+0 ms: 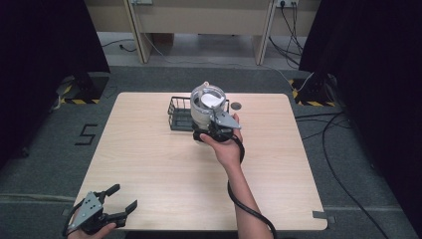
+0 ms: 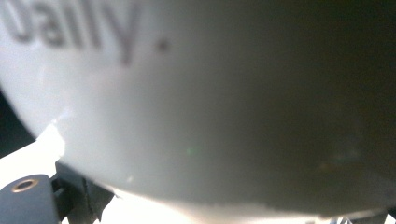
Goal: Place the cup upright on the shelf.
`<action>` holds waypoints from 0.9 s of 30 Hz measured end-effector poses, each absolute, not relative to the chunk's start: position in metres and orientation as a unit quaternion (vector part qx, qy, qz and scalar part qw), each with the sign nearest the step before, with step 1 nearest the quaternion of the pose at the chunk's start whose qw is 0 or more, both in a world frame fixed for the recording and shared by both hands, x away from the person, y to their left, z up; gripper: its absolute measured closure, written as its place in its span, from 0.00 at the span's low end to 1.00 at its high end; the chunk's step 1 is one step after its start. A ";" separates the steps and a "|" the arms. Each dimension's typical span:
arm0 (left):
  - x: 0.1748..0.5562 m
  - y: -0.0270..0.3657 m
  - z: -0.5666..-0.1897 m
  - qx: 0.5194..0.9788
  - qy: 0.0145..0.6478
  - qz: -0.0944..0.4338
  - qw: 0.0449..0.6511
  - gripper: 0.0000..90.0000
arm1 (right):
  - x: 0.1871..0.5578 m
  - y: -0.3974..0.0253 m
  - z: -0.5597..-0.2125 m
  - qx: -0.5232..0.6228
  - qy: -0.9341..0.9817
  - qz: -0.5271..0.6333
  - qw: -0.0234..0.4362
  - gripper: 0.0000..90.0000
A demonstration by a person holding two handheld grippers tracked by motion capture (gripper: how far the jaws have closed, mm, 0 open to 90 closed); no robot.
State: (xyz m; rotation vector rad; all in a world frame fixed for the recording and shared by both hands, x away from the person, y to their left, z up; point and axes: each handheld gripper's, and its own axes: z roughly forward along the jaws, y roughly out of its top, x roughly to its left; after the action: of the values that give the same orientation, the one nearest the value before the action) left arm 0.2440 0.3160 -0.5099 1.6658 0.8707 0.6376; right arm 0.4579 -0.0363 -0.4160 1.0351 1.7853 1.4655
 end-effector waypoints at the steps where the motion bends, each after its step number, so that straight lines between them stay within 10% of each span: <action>1: 0.244 0.316 -0.510 0.703 0.367 0.269 0.547 0.16 | 0.459 -0.037 -0.415 0.391 0.672 0.552 0.302 0.11; 27: 0.244 0.317 -0.510 0.700 0.370 0.269 0.548 0.16 | 0.482 -0.042 -0.395 0.404 0.661 0.548 0.316 0.11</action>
State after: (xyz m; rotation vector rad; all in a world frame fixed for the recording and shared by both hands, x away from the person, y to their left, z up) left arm 0.2443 0.3172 -0.5100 1.6597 0.8772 0.6383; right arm 0.4823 -0.0424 -0.3947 1.0638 1.7393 1.4427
